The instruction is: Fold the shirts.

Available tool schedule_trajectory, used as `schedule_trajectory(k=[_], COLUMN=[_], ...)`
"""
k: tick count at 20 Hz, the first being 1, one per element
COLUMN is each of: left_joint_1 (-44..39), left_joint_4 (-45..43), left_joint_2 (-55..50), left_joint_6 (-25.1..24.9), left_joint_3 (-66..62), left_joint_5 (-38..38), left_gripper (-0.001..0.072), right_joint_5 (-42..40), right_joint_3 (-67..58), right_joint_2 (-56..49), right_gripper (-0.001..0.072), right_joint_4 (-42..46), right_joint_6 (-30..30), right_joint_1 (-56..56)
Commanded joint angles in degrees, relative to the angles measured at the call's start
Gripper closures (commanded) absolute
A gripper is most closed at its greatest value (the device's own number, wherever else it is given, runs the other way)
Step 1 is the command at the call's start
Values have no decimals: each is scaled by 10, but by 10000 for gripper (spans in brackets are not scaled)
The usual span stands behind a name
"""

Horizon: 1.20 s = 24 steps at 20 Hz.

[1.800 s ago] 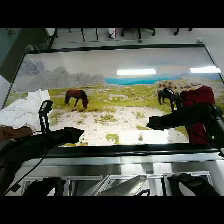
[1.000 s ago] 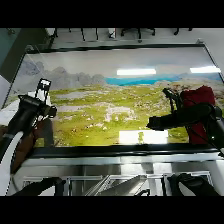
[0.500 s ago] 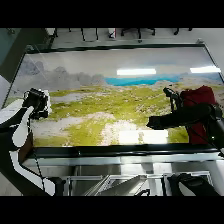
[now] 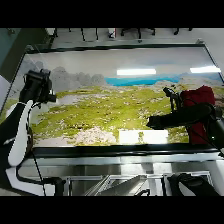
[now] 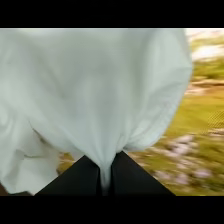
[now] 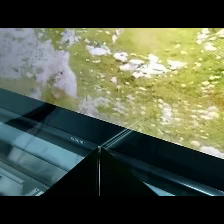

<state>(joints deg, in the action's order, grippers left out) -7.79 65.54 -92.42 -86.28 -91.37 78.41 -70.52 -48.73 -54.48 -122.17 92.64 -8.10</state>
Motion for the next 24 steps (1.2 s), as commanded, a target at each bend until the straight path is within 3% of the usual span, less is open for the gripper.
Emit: schedule_trajectory(k=[1, 3, 6, 11, 12, 13, 14, 19, 21, 24], left_joint_1=[-123, -195, -278, -336, -332, -324, -307, -191, -148, -109], left_joint_4=[235, 316, 343, 439, 460, 480, 490, 480, 480, 487], left_joint_2=[111, 154, 178, 176, 176, 176, 177, 188, 225, 295], left_joint_6=[-33, -32, 2, 9, 9, 10, 24, 5, 0, 0], left_joint_3=[-66, -61, 12, 162, 177, 183, 180, 147, 214, 388], left_joint_5=[16, -12, -60, -216, -241, -244, -227, -5, -15, -146], left_gripper=[694, 693, 694, 692, 617, 258, 23, 10, 10, 10], right_joint_5=[0, 6, 6, -11, -18, -30, -45, -84, -84, -65], right_joint_3=[0, 0, 0, -3, -8, -18, -32, -66, -47, 42], right_joint_2=[0, 0, 0, 1, 1, 1, 1, 0, -1, -2], right_gripper=[684, 684, 684, 671, 551, 322, 224, 224, 224, 224], right_joint_4=[0, -1, 0, 0, 0, 0, 0, 24, 61, 62], right_joint_6=[0, 0, 0, -1, -1, -1, -1, 9, 9, 10], right_joint_1=[0, 0, 0, 3, 10, 22, 39, 174, 224, 263])
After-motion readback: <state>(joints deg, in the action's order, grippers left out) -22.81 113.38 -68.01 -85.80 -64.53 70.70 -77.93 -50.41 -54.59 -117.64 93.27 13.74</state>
